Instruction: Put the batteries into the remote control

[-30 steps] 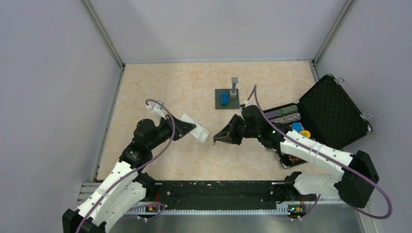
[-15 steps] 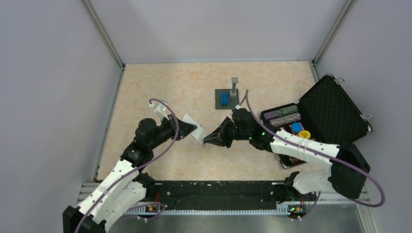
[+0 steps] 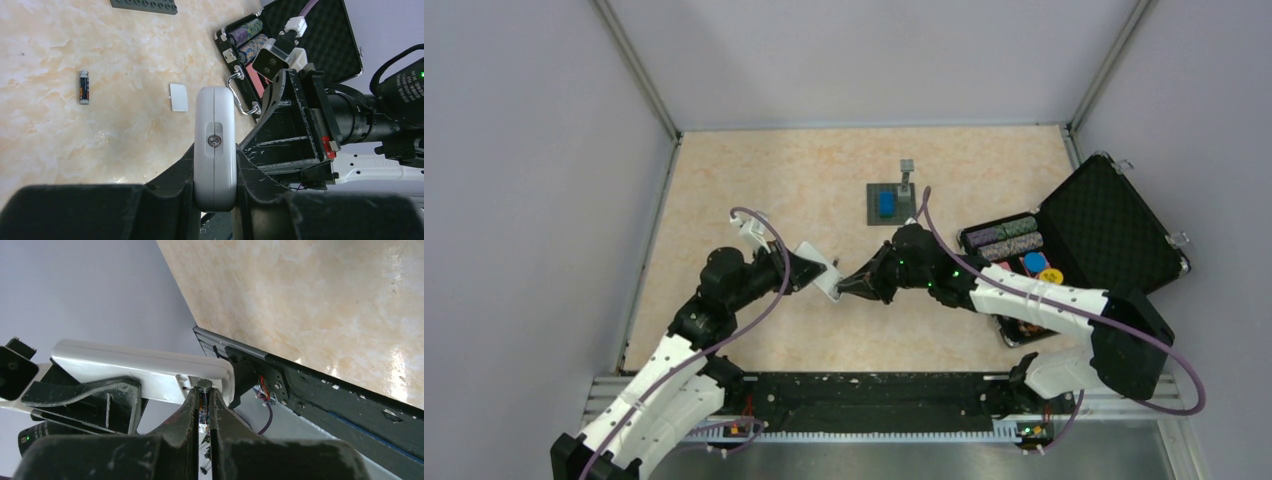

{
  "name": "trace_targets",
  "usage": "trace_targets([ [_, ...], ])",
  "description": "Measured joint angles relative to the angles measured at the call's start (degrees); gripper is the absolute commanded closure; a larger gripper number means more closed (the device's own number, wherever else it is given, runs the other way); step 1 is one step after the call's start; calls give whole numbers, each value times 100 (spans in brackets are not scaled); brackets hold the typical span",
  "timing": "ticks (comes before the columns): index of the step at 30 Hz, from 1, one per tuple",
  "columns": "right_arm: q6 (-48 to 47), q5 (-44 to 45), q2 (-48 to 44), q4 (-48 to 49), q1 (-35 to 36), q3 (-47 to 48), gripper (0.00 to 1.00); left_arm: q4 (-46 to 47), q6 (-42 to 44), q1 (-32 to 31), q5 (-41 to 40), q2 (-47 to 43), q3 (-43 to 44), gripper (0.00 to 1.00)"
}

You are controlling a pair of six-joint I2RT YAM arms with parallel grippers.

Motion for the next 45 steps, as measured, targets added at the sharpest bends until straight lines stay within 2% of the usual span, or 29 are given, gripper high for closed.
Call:
trace_targets([
  [19, 398, 22, 216, 122, 190, 55, 99, -428, 280, 0, -210, -63, 0, 100],
  [45, 988, -111, 378, 245, 286, -142, 100, -509, 372, 0, -280, 4, 0, 100],
])
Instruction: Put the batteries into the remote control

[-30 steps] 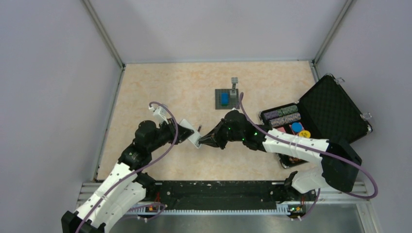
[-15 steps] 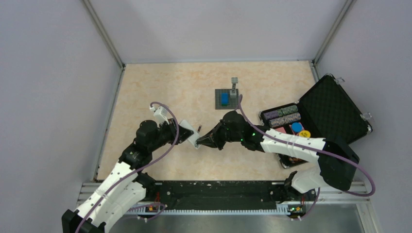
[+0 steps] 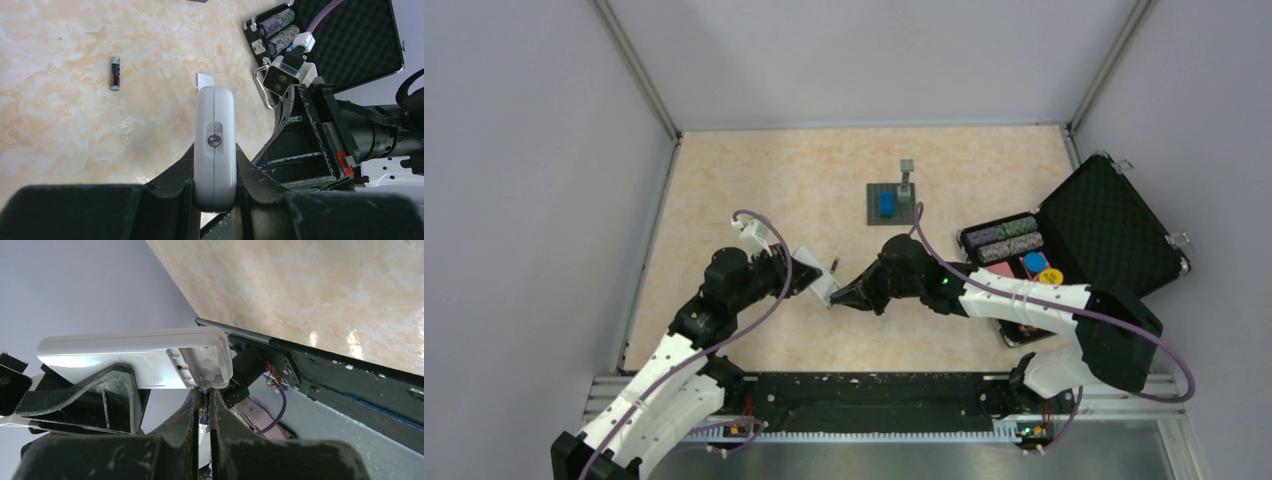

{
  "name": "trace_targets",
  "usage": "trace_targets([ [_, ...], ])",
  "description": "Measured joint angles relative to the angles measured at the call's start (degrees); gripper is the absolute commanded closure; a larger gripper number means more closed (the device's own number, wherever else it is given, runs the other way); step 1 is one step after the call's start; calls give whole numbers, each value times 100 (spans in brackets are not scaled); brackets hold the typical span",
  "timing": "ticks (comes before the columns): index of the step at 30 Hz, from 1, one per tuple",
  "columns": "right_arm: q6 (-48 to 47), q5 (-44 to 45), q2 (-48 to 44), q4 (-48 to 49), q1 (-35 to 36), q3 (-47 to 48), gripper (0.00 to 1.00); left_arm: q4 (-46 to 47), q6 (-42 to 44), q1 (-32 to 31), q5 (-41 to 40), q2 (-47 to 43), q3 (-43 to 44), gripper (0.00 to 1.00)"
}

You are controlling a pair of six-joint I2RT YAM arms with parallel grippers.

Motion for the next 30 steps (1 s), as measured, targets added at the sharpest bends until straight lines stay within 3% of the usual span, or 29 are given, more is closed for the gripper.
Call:
trace_targets([
  [16, 26, -55, 214, 52, 15, 0, 100, -94, 2, 2, 9, -2, 4, 100],
  [30, 31, -164, 354, 131, 17, 0, 97, -935, -9, 2, 52, 103, 382, 100],
])
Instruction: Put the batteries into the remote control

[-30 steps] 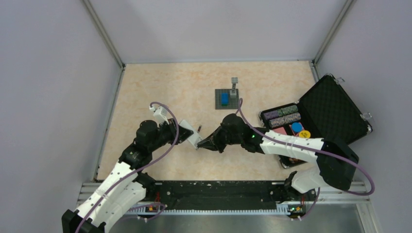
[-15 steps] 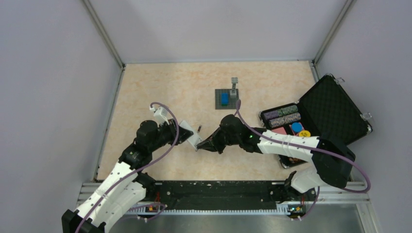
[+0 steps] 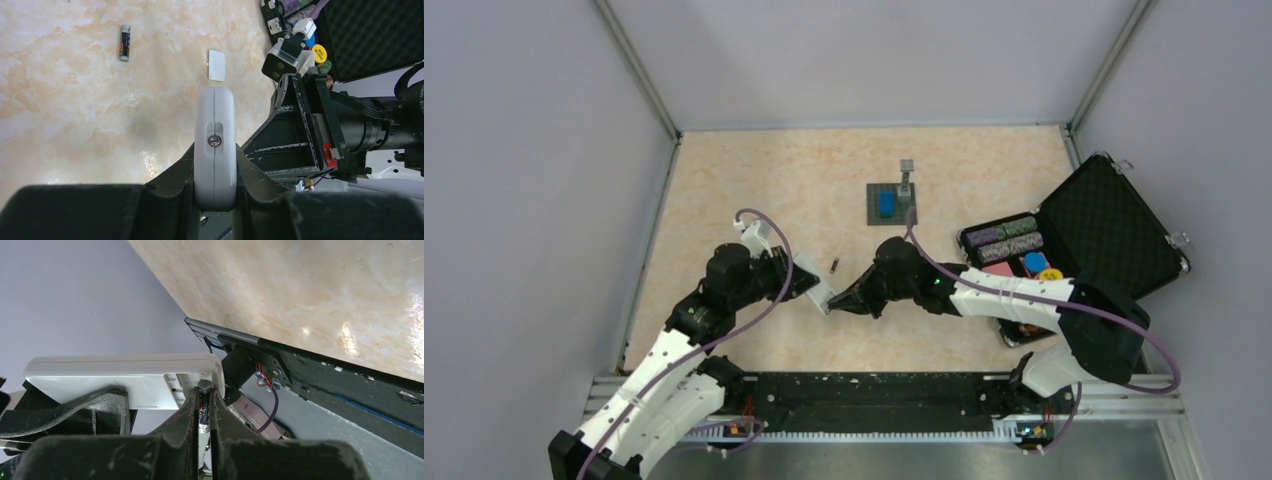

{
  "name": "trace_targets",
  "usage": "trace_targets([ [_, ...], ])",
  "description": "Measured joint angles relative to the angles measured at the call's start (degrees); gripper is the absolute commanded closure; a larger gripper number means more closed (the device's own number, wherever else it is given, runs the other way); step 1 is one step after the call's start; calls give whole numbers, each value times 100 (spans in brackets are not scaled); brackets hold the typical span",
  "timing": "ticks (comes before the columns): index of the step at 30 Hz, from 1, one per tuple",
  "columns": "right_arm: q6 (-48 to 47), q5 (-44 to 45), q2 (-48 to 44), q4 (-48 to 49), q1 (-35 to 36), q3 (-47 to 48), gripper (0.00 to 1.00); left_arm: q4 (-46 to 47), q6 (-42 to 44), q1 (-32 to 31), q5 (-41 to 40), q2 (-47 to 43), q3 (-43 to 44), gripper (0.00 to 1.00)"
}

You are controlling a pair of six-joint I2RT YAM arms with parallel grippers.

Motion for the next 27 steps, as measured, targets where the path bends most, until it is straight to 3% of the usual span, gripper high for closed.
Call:
trace_targets([
  [15, 4, -114, 129, -9, -2, 0, 83, -201, -195, 4, 306, 514, 192, 100],
  [21, 17, -136, 131, 9, 0, 0, 82, -348, -216, 4, 280, 577, 291, 100],
  [27, 55, -142, 129, 42, 0, 0, 62, -435, -197, 0, 184, 579, 334, 100],
])
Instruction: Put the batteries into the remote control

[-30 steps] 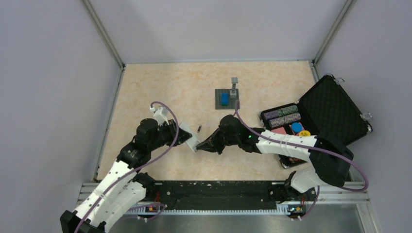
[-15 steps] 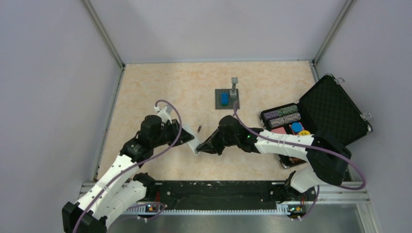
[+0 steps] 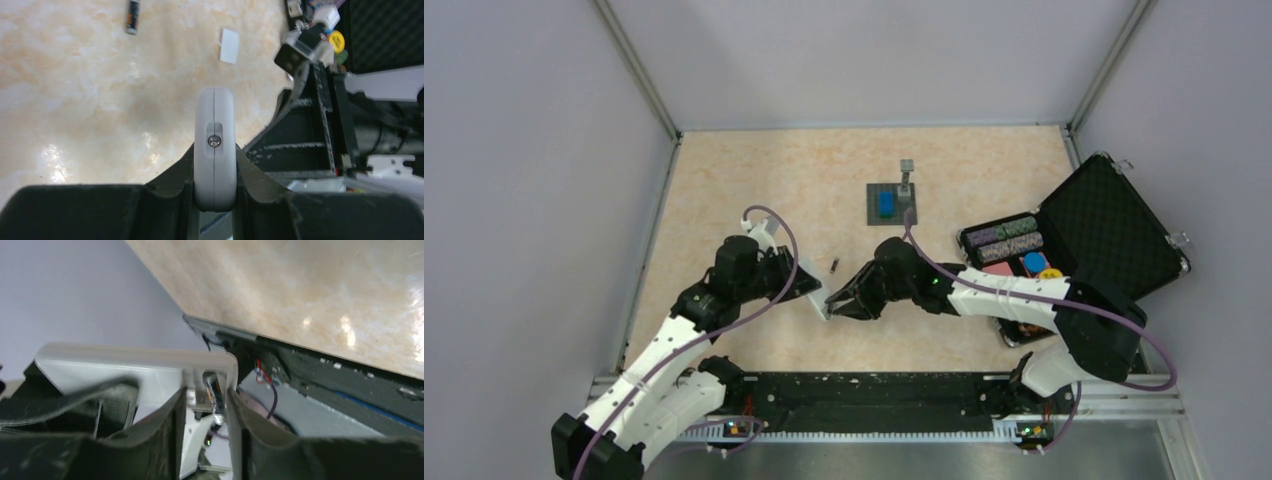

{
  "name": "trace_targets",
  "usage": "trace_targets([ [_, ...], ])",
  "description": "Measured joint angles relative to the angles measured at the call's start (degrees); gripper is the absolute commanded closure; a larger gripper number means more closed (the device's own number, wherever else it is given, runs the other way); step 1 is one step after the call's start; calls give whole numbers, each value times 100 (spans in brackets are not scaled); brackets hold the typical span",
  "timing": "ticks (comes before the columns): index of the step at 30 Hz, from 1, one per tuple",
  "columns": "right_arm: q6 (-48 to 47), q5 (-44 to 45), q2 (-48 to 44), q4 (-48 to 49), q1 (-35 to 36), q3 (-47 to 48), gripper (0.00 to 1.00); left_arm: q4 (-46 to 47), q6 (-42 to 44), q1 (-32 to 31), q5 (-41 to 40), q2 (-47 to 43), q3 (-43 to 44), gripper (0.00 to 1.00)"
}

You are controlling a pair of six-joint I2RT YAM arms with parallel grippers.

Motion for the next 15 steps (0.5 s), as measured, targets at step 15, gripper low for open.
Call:
trace_targets([
  [15, -11, 227, -208, -345, 0, 4, 58, -76, -120, -2, -212, 181, 37, 100],
])
